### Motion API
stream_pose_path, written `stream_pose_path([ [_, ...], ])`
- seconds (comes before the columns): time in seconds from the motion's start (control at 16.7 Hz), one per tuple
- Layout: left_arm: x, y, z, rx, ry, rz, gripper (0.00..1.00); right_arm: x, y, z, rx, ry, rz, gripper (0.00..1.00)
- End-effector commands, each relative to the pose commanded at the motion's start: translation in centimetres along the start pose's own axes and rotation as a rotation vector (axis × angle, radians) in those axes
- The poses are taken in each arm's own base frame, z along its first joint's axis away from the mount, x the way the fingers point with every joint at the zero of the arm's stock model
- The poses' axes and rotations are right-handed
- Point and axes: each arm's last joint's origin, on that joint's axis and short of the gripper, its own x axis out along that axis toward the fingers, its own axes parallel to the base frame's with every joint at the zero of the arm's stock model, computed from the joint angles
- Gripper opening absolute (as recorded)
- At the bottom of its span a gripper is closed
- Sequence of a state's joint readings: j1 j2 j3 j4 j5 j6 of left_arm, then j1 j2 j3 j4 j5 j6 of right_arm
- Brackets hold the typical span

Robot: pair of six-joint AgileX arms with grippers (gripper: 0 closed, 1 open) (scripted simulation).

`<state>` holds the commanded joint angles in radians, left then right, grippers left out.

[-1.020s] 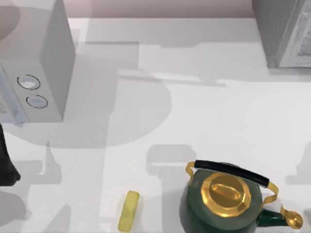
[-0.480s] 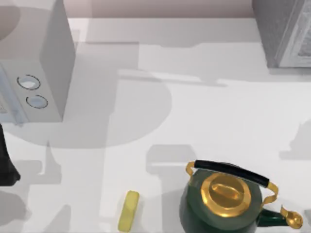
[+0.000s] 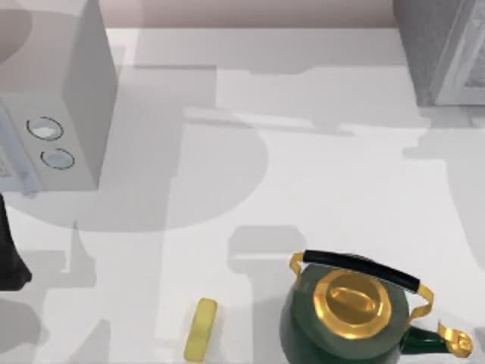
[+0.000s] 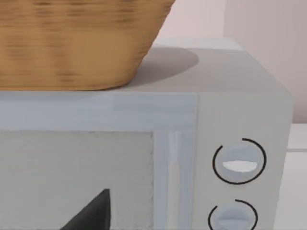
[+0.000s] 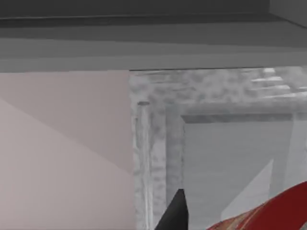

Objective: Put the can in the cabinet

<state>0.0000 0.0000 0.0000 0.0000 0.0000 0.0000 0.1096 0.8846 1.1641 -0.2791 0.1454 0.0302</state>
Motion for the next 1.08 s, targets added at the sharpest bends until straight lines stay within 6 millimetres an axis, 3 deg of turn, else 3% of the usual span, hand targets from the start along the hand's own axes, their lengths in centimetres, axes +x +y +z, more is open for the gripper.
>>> stream_pose_path([
  [0.24, 0.0, 0.0, 0.0, 0.000, 0.000, 0.000, 1.00, 4.0, 1.6, 5.1, -0.001, -0.007, 0.012, 0.00],
  [0.42, 0.0, 0.0, 0.0, 0.000, 0.000, 0.000, 1.00, 6.3, 2.6, 7.2, -0.007, -0.005, 0.024, 0.00],
  [0.6, 0.0, 0.0, 0.0, 0.000, 0.000, 0.000, 1.00, 7.9, 3.3, 7.9, -0.014, 0.005, 0.032, 0.00],
  [1.08, 0.0, 0.0, 0.0, 0.000, 0.000, 0.000, 1.00, 9.0, 3.4, 7.8, -0.022, 0.030, 0.032, 0.00],
])
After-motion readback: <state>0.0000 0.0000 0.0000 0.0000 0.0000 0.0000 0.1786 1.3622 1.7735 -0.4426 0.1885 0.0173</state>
